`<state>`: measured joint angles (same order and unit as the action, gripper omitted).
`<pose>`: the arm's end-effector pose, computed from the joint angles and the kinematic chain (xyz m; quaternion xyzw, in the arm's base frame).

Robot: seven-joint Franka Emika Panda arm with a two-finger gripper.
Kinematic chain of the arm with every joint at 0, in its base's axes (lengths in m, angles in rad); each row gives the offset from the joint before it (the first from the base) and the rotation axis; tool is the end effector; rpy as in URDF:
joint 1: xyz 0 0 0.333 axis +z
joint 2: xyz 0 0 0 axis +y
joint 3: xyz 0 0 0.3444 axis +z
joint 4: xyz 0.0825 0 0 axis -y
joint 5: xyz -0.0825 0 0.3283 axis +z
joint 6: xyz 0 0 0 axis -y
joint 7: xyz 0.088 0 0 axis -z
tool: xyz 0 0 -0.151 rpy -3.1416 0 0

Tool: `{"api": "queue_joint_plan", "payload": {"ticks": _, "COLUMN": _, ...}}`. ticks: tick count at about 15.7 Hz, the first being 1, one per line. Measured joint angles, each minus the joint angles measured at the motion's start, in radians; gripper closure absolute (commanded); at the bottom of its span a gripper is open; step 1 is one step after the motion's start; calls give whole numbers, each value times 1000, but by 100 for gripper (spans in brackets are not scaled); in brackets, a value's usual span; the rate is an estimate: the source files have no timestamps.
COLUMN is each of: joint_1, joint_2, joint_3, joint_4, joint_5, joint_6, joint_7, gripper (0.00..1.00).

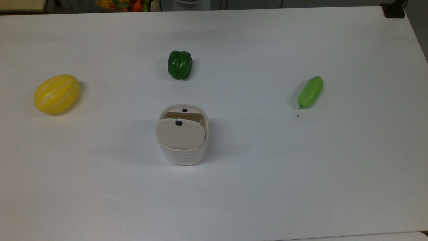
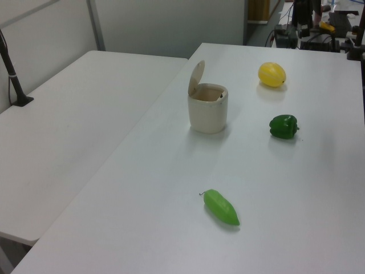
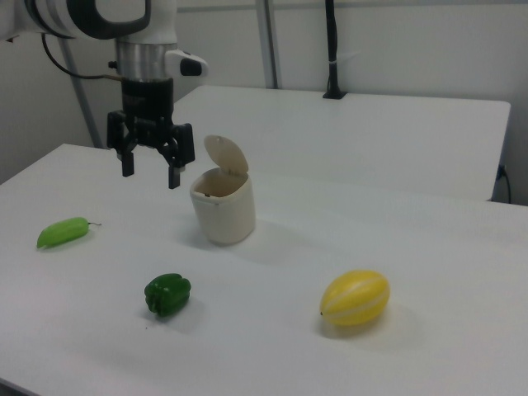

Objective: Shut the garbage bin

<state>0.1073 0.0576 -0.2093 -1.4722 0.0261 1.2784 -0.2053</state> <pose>0.4725 -0.0405 0.6004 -0.9908 -0.0528 0.1222 0.0259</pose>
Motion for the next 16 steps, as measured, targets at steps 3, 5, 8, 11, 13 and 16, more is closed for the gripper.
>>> {"api": "queue_joint_plan", "payload": {"ticks": 3, "joint_1": 2, "joint_2": 0, "joint_3": -3, "joint_4": 0, "joint_5": 84, "joint_6": 0, "joint_7": 0, "gripper": 0}}
{"api": "queue_joint_plan", "payload": {"ticks": 5, "joint_1": 0, "joint_2": 0, "joint_3": -8, "joint_4": 0, "joint_5": 98, "joint_6": 0, "joint_7": 0, "gripper": 0}}
{"api": "queue_joint_plan", "payload": {"ticks": 8, "joint_1": -1, "joint_2": -2, "joint_3": -10, "joint_4": 4, "joint_5": 100, "joint_6": 0, "joint_7": 34, "gripper": 0}}
{"api": "queue_joint_plan", "payload": {"ticks": 11, "joint_1": 0, "joint_2": -3, "joint_3": -10, "joint_4": 6, "joint_5": 107, "joint_6": 9, "joint_7": 43, "gripper": 28}}
{"api": "queue_joint_plan", "payload": {"ticks": 13, "joint_1": 1, "joint_2": -3, "joint_3": -10, "joint_4": 6, "joint_5": 108, "joint_6": 12, "joint_7": 45, "gripper": 51}}
{"api": "queue_joint_plan", "payload": {"ticks": 16, "joint_1": 1, "joint_2": -2, "joint_3": -9, "joint_4": 6, "joint_5": 109, "joint_6": 45, "joint_7": 49, "gripper": 74}}
